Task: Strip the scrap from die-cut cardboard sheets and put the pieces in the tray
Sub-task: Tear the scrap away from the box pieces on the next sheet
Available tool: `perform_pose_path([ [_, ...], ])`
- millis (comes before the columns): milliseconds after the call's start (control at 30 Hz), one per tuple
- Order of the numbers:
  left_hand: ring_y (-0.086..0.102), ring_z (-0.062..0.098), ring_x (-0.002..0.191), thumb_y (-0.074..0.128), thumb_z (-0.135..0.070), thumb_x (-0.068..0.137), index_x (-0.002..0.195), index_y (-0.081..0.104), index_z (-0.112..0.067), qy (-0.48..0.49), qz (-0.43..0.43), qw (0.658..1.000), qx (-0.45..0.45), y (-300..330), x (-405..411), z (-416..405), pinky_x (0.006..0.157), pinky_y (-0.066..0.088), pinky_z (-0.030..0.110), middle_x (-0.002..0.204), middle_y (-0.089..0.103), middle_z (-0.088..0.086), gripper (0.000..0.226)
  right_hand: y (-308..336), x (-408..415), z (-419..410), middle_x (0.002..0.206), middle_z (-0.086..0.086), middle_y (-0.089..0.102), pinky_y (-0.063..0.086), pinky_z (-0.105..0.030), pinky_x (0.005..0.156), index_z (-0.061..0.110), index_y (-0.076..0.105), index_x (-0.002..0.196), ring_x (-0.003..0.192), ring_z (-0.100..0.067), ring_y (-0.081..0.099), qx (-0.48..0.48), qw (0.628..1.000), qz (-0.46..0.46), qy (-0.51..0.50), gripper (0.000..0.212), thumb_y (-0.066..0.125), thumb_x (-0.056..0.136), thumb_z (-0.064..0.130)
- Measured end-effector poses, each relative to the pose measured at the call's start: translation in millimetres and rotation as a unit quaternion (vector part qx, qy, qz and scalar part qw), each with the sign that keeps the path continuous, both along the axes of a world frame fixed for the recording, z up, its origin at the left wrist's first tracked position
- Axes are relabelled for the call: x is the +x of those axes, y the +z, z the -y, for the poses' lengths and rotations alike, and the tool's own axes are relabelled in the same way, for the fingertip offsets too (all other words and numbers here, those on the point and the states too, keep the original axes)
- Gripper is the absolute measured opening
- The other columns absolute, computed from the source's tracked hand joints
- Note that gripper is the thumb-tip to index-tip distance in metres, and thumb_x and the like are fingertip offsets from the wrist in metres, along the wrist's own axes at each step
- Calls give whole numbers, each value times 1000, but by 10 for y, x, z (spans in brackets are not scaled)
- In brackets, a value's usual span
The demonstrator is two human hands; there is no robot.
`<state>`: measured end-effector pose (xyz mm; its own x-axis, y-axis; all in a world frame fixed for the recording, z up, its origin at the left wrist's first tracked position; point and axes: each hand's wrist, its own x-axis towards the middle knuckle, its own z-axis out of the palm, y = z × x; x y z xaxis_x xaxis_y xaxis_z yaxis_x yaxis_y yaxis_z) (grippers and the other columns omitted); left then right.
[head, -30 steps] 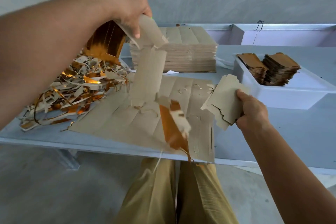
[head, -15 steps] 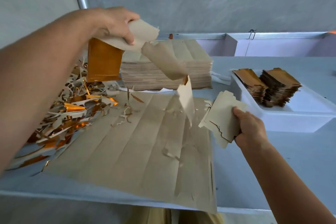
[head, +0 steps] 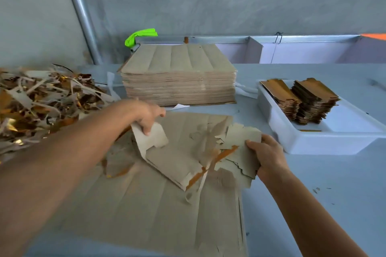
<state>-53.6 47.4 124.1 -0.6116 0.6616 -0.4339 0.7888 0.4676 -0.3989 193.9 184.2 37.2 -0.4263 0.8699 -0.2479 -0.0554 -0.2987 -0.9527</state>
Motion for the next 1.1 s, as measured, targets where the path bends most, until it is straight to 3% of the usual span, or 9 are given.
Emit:
perform_pose_path([
  [100, 33, 28, 131, 52, -19, 91, 138, 37, -24, -73, -37, 982, 169, -208, 213, -133, 107, 26, 46, 141, 39, 6, 50, -48, 9, -46, 87, -4, 64, 47, -23, 46, 13, 58, 110, 74, -16, 61, 2, 1000, 13, 2, 24, 58, 88, 0],
  [200, 47, 24, 121, 45, -54, 92, 137, 41, -18, -27, 184, 927, 325, -394, 625, -278, 96, 40, 37, 138, 47, 6, 58, -87, 1, -45, 88, -6, 65, 48, -26, 49, 14, 58, 111, 74, -18, 62, -17, 1000, 9, 8, 26, 58, 88, 0],
  [300, 50, 18, 111, 57, -78, 68, 133, 43, -19, 80, 337, 886, 308, -590, 991, -386, 85, 41, 31, 132, 49, 0, 90, -102, -15, -30, 93, -9, 65, 50, -31, 56, 13, 57, 113, 78, -21, 63, -20, 1000, -3, 19, 29, 57, 88, -1],
  [500, 60, 20, 95, 79, -31, 75, 121, 52, -15, 152, 422, 805, 388, -822, 1054, -357, 76, 53, 31, 116, 57, 0, 56, -69, -18, -54, 100, 1, 59, 51, -28, 57, 23, 54, 118, 81, -16, 60, 11, 999, -44, 2, 39, 58, 88, -2],
  [600, 57, 24, 72, 56, -14, 93, 107, 60, -5, 144, 388, 807, 421, -857, 1000, -277, 69, 52, 37, 98, 62, 14, 17, -71, -20, -117, 119, 2, 51, 52, -42, 86, 33, 43, 136, 103, -23, 55, 46, 997, -46, -33, 60, 57, 88, 0],
  [667, 53, 23, 64, 47, -6, 95, 90, 60, -4, 150, 344, 814, 443, -863, 968, -232, 67, 52, 40, 81, 58, 15, 14, -55, -24, -134, 130, -2, 47, 48, -49, 95, 32, 45, 135, 111, -26, 52, 57, 997, -40, -34, 57, 55, 89, 1],
  [833, 53, 26, 67, 47, -7, 96, 98, 62, 2, 207, 379, 708, 559, -863, 910, -140, 57, 44, 33, 80, 57, 17, 17, 61, -27, -177, 94, 3, 61, 49, -36, 85, 19, 69, 87, 81, -8, 52, 170, 982, 65, -45, 32, 47, 87, -4],
  [1000, 57, 25, 71, 47, -3, 92, 112, 58, 0, 35, 195, 760, 619, -873, 1094, -46, 68, 48, 34, 81, 61, 8, 23, 147, -225, -32, 85, 6, 64, 42, -19, 62, 19, 73, 85, 75, -2, 54, 264, 952, 150, 38, 22, 52, 89, 13],
  [1100, 60, 30, 90, 61, -1, 84, 119, 60, -5, -109, 61, 795, 593, -857, 1244, 3, 74, 50, 37, 95, 65, 12, 36, 209, -345, 125, 75, -5, 70, 53, -31, 63, 12, 72, 72, 73, -20, 65, 185, 975, 86, 90, 34, 61, 81, 42],
])
